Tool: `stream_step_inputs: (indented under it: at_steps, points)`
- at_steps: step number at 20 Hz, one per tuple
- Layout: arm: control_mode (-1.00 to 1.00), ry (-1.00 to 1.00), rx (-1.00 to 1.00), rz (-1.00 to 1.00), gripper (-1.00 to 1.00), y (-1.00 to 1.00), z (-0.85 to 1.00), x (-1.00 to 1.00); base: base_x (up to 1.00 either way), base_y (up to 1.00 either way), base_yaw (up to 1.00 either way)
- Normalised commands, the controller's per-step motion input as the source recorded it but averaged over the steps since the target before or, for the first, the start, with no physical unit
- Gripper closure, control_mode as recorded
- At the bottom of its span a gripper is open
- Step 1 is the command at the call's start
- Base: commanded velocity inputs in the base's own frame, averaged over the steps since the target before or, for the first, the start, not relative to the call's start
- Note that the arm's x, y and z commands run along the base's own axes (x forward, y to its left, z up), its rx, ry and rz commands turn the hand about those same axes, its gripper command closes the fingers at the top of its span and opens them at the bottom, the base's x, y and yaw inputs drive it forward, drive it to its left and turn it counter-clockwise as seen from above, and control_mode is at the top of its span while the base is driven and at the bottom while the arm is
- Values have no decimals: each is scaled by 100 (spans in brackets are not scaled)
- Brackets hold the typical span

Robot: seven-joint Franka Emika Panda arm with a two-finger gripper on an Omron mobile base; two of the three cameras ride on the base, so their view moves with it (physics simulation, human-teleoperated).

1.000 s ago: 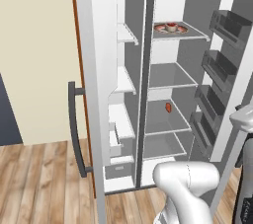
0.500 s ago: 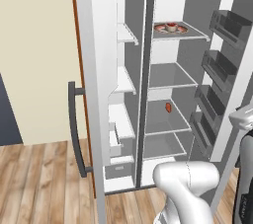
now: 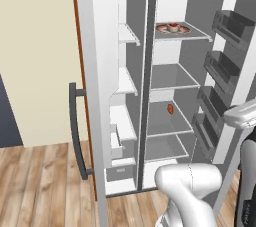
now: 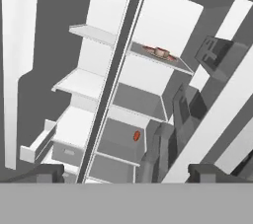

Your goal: Retrieve the steak from the fridge and place it on the saucepan with marinade on the stove.

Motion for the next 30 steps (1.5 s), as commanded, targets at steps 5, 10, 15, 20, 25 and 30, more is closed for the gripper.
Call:
stream_step_inputs:
  at_steps: [5, 10, 15, 20, 25, 30]
  points:
    - [-100, -35, 0, 0, -100, 53, -79, 10, 0, 0, 0]
    - [-100, -16, 1, 0, -100, 39, -61, 40, 0, 0, 0]
    - [-100, 0, 3, 0, -100, 2, -47, 67, 0, 0, 0]
    - [-100, 0, 2, 0, -100, -10, -57, 65, 0, 0, 0]
    - [-100, 0, 3, 0, -100, -2, -61, 58, 0, 0, 0]
    - [-100, -2, 1, 0, -100, 0, -74, 41, 0, 0, 0]
